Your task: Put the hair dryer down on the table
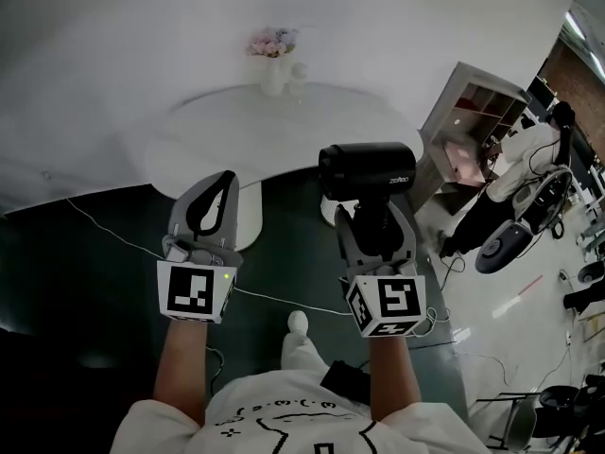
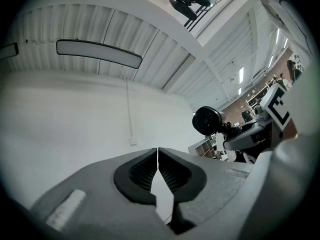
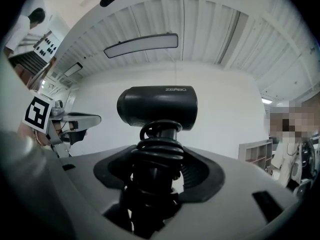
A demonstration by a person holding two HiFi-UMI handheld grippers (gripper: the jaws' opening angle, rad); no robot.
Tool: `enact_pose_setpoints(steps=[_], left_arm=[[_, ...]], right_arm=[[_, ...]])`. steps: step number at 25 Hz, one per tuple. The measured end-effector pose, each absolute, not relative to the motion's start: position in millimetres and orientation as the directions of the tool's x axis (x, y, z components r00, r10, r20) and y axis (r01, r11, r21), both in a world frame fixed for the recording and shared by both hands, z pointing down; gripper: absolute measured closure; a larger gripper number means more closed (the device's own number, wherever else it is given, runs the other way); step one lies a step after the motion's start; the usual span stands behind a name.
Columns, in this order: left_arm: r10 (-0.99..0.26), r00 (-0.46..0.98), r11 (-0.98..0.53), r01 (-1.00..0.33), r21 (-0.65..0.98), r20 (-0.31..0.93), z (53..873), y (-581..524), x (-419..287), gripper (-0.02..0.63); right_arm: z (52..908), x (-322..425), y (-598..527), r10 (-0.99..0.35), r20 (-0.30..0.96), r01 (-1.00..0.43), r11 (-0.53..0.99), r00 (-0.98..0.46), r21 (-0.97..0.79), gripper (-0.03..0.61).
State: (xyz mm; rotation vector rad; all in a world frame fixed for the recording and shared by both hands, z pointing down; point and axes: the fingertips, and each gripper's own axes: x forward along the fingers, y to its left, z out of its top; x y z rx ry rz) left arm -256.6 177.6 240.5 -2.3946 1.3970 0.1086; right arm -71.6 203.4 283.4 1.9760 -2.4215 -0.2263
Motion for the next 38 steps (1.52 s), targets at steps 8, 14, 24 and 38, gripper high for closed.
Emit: enact_pose_setpoints(steps=[8, 14, 24, 38], left_arm=[[-0.833, 0.500, -0.437, -0.857, -0.272, -0.238, 235, 79, -215, 0.594], [-0.835, 0.503, -0.443, -0.855, -0.271, -0.224, 234, 6, -169, 0.594], [-0.853, 0.481, -0.431, -0.868, -0.246, -0.203, 250, -57, -137, 0.594], [-0.820, 0.525, -0.469, -0.844, -0.260, -0.225, 253, -115, -116, 0.594]], right_arm=[[274, -34, 101, -0.968, -0.087, -0.966, 0.221, -0.234, 0.130, 0.313], [276, 8, 29, -0.968, -0.062, -0.964, 0.235, -0.244, 0.128, 0.314], [293, 49, -41, -0.971, -0.022, -0.966, 0.234, -0.237, 0.108, 0.314], [306, 69, -88, -0.981, -0.007, -0.975, 0.192, -0.194, 0.113, 0.314]])
